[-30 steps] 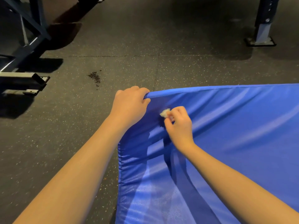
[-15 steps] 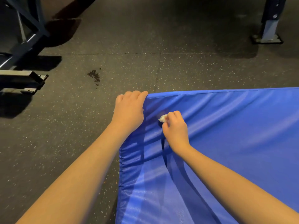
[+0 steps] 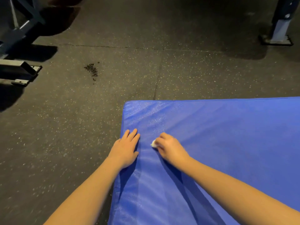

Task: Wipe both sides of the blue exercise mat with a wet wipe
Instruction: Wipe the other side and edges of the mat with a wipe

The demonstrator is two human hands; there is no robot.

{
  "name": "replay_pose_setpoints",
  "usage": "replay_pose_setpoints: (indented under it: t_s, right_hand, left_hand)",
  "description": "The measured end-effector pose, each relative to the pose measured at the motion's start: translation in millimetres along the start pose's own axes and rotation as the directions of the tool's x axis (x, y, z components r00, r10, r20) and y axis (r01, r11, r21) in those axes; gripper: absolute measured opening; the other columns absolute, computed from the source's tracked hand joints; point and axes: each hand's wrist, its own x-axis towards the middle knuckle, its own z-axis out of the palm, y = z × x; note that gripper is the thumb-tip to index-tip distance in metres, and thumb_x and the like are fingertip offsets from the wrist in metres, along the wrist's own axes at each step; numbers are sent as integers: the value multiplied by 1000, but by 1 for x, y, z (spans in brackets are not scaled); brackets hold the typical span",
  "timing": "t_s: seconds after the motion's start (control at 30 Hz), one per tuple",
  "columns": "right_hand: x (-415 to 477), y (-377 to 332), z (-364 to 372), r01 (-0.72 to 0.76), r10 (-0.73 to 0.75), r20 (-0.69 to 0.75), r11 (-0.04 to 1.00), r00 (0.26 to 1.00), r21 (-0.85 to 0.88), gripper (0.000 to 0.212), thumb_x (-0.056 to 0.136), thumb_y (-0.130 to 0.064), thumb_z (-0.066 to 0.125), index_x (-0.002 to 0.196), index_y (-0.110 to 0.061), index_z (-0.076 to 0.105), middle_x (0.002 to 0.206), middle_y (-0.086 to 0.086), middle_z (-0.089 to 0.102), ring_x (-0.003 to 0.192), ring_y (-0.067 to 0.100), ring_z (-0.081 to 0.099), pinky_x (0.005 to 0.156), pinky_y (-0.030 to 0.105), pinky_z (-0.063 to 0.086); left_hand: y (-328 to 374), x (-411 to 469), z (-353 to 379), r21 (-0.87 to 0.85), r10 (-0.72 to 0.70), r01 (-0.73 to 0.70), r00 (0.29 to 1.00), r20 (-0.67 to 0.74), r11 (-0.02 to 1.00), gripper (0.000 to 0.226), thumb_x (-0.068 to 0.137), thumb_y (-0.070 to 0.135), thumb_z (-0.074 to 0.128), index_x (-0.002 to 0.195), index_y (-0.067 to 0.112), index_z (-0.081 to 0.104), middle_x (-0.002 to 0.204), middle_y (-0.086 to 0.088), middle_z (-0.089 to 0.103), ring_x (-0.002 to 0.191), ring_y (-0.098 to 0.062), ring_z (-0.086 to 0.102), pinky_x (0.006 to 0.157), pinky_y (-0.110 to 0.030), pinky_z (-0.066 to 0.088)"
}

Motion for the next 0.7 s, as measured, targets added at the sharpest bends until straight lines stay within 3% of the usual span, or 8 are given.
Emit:
replay_pose_setpoints:
  t_s: [0.07, 0.1, 0.23, 0.33, 0.43, 0.53, 0.6, 0.7]
  right_hand:
    - [4, 6, -1, 121, -120, 27, 993, 992, -4, 9, 76, 3, 66, 79, -6, 66, 75, 12, 52, 63, 30, 52, 52, 30, 43]
    - [12, 13, -5, 82, -82, 4, 997, 997, -12, 8, 79, 2, 65, 80, -5, 67, 77, 13, 52, 65, 32, 53, 52, 33, 45]
    - [46, 37, -21, -347, 326, -233, 936, 916, -54, 12, 87, 1, 54, 86, 3, 66, 91, 19, 52, 80, 38, 54, 67, 45, 49]
    - [37, 8, -9, -95, 91, -76, 994, 993, -56, 10, 79, 3, 56, 76, -1, 65, 82, 17, 48, 71, 37, 52, 60, 43, 48]
    - [27, 0, -7, 139, -139, 121, 990, 983, 4, 10, 83, -4, 62, 85, -10, 71, 81, 13, 51, 71, 34, 53, 58, 33, 42]
    - [57, 20, -17, -119, 119, -28, 993, 993, -14, 18, 87, -2, 56, 95, -9, 71, 89, 10, 47, 73, 27, 44, 63, 29, 32]
    - [65, 16, -14, -248, 237, -123, 966, 964, -76, 17, 88, 0, 51, 91, -2, 67, 87, 11, 42, 71, 26, 38, 61, 31, 31]
    - [54, -13, 5, -27, 30, 52, 998, 998, -51, 15, 82, 5, 52, 83, 0, 66, 83, 15, 45, 71, 34, 48, 59, 37, 38]
  left_hand:
    - [2, 1, 3, 3, 6, -6, 999, -36, 1000, 71, 99, 36, 47, 155, 18, 8, 163, 2, -7, 149, -22, -1, 115, -36, 25]
    - [2, 2, 3, 9, 4, -4, 999, -45, 1000, 70, 99, 38, 47, 155, 19, 9, 163, 3, -6, 149, -21, -1, 116, -38, 24]
    - [1, -6, 7, 11, -2, 2, 1000, -24, 1000, 70, 100, 39, 45, 155, 21, 8, 163, 6, -4, 149, -18, -2, 117, -42, 15]
    - [2, -13, 19, 25, -26, 28, 997, -73, 999, 69, 99, 41, 45, 155, 20, 10, 163, 4, -1, 150, -19, 0, 118, -43, 12]
    - [3, -23, 31, -28, -34, 29, 975, -218, 999, 67, 82, 36, 74, 138, 10, 49, 147, -9, 42, 135, -29, 42, 103, -49, 38]
    - [0, -35, 45, -79, -78, 59, 962, -262, 995, 63, 65, 32, 88, 117, 6, 65, 123, -12, 62, 111, -32, 62, 82, -46, 54]
    - [1, -41, 50, -75, -63, 46, 972, -228, 996, 68, 72, 34, 83, 128, 4, 59, 137, -14, 55, 123, -33, 56, 92, -49, 50]
    - [4, -44, 51, -61, -62, 54, 987, -148, 997, 69, 97, 41, 50, 153, 11, 22, 162, -4, 11, 149, -22, 14, 117, -43, 21]
